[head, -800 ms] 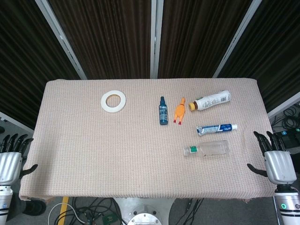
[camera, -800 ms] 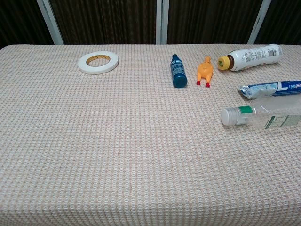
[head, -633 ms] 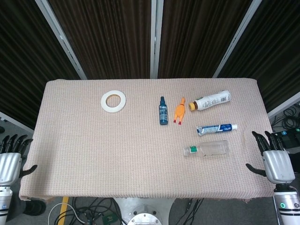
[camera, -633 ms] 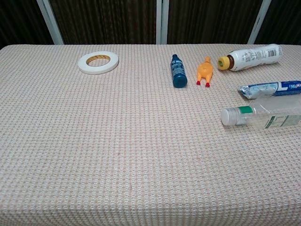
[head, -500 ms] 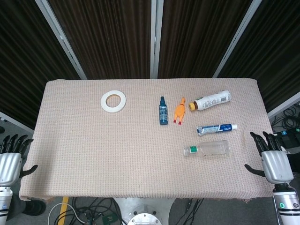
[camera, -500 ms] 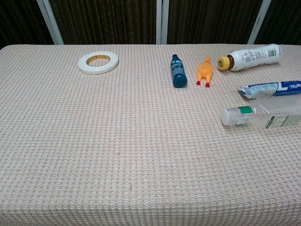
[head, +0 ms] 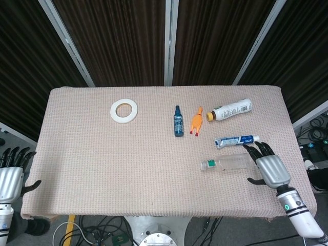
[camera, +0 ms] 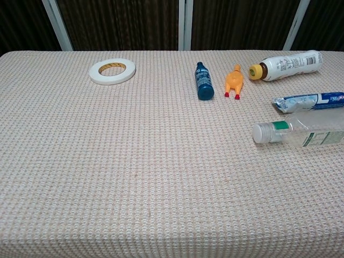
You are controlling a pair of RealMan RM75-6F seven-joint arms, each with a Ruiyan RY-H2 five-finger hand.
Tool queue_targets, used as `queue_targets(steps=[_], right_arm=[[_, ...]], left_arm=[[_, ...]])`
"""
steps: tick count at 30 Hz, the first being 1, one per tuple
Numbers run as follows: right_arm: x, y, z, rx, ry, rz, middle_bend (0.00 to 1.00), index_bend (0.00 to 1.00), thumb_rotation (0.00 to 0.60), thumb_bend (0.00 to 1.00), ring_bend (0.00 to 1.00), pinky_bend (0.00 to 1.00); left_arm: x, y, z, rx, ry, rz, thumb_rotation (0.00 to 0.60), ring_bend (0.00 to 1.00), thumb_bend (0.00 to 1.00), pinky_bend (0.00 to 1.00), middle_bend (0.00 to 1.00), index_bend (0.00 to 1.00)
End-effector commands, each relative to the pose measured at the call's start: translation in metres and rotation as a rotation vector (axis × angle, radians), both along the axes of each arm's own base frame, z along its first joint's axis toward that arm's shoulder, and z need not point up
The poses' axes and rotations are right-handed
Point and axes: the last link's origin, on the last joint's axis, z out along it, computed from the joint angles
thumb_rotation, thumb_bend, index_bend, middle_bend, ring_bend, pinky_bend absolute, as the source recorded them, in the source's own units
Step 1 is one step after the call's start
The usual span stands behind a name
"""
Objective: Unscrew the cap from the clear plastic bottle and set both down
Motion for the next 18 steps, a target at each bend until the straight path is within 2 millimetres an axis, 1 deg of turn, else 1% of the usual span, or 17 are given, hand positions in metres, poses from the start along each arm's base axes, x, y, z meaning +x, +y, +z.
queue_targets(steps=[1, 4, 9, 14, 18], right_arm=[[-0.003, -0.025, -0.022, 0.049, 0.051, 0.005, 0.19, 0.05, 0.600, 0.04, 0.01, 0.06], [-0.006, -0.032, -0.032, 0.042, 0.085, 0.018, 0.20, 0.07, 0.600, 0.05, 0.02, 0.06], [-0.012, -0.037, -0.044, 0.045, 0.058, 0.008, 0.24, 0.11, 0.600, 0.07, 0.03, 0.07], [-0.014, -0.038, -0.052, 0.039, 0.035, 0.036, 0.28, 0.15, 0.600, 0.09, 0.09, 0.13], [-0.014, -0.037, -0.057, 0.045, 0.027, 0.063, 0.30, 0.16, 0.600, 0.09, 0.11, 0.16]], left_arm=[[0.000, -0.001, 0.001, 0.001, 0.001, 0.004, 0.600, 0.04, 0.00, 0.02, 0.12, 0.20], [-0.001, -0.002, 0.002, 0.006, 0.005, 0.008, 0.600, 0.04, 0.00, 0.02, 0.12, 0.20], [0.000, -0.001, 0.002, 0.008, 0.005, 0.009, 0.600, 0.04, 0.00, 0.02, 0.12, 0.20], [0.001, -0.001, 0.002, 0.008, 0.008, 0.007, 0.600, 0.04, 0.00, 0.02, 0.12, 0.20], [0.002, 0.000, 0.002, 0.007, 0.011, 0.004, 0.600, 0.04, 0.00, 0.02, 0.12, 0.20]])
